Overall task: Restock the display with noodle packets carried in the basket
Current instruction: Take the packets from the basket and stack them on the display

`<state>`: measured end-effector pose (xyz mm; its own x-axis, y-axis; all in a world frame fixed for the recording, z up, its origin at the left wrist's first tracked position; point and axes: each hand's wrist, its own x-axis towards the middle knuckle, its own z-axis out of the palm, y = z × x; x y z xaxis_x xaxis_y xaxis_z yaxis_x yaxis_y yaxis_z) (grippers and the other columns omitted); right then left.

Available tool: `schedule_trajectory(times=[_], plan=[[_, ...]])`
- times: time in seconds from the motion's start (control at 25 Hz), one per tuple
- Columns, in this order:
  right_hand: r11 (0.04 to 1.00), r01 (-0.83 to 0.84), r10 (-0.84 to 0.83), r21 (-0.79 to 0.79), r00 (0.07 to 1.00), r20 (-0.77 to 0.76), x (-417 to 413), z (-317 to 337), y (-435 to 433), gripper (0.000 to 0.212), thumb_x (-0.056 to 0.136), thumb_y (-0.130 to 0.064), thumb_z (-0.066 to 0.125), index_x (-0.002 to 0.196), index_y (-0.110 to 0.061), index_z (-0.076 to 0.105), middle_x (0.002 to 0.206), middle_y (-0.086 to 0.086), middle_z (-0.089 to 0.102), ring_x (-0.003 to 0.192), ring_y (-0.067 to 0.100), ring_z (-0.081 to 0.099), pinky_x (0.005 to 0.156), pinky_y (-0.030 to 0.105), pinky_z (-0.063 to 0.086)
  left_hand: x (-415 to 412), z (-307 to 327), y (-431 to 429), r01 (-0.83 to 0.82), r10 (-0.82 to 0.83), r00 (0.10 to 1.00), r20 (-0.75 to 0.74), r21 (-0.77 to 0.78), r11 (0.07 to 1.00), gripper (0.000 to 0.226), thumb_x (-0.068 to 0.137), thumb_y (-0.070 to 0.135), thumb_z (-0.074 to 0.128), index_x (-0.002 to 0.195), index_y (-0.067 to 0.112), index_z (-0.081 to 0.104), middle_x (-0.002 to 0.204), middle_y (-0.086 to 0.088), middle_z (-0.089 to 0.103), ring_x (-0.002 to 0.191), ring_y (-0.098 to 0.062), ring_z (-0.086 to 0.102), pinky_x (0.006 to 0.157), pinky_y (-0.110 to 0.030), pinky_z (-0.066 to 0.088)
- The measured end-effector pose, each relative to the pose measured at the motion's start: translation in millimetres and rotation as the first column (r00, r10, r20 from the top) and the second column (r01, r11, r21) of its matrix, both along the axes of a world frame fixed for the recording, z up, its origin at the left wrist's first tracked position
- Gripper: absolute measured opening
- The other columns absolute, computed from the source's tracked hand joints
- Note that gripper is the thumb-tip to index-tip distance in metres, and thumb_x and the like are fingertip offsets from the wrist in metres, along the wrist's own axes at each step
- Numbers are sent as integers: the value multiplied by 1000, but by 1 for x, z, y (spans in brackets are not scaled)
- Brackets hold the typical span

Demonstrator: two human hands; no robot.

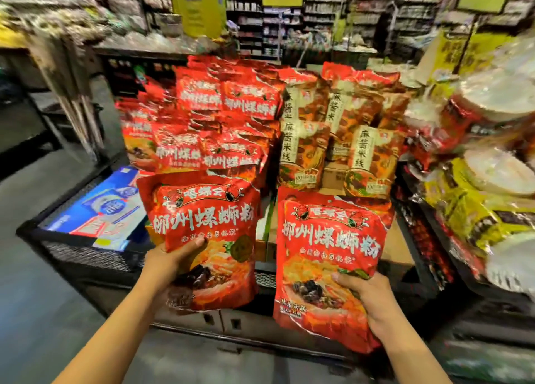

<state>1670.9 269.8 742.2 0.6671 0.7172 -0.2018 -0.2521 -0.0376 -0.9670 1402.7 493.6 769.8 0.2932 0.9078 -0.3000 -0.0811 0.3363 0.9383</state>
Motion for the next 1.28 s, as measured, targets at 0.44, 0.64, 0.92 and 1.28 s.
schedule_trajectory(times=[0.44,0.64,0.92,1.28], plan=[[999,-10,9,42,1000,27,5,3,156,45,64,-3,83,106,-11,69,99,11,76,90,29,73,76,39,59,-9,-12,167,-51,59,997,-53,133,990,27,71,16,82,96,13,71,80,1,77,70,-11,73,74,-27,59],[997,14,-18,81,999,51,-6,-3,245,44,69,-6,81,110,-11,67,100,8,76,93,29,73,80,40,60,8,-28,251,94,-89,994,-62,90,991,33,69,20,83,99,10,73,87,-4,78,77,-19,75,74,-32,59],[1000,6,-6,-5,999,-36,-23,-46,311,85,47,-30,97,121,-8,62,111,15,72,105,37,68,94,55,51,4,-55,316,280,-281,957,-66,-15,960,11,85,11,72,89,6,63,55,-4,69,42,-8,63,44,-14,47],[986,-76,65,-148,995,-73,-59,-86,294,105,23,-50,98,115,-14,61,104,5,75,97,20,72,74,28,60,-21,-94,332,341,-341,940,16,-107,934,97,28,50,97,112,15,66,108,-11,74,98,-32,72,86,-42,54]])
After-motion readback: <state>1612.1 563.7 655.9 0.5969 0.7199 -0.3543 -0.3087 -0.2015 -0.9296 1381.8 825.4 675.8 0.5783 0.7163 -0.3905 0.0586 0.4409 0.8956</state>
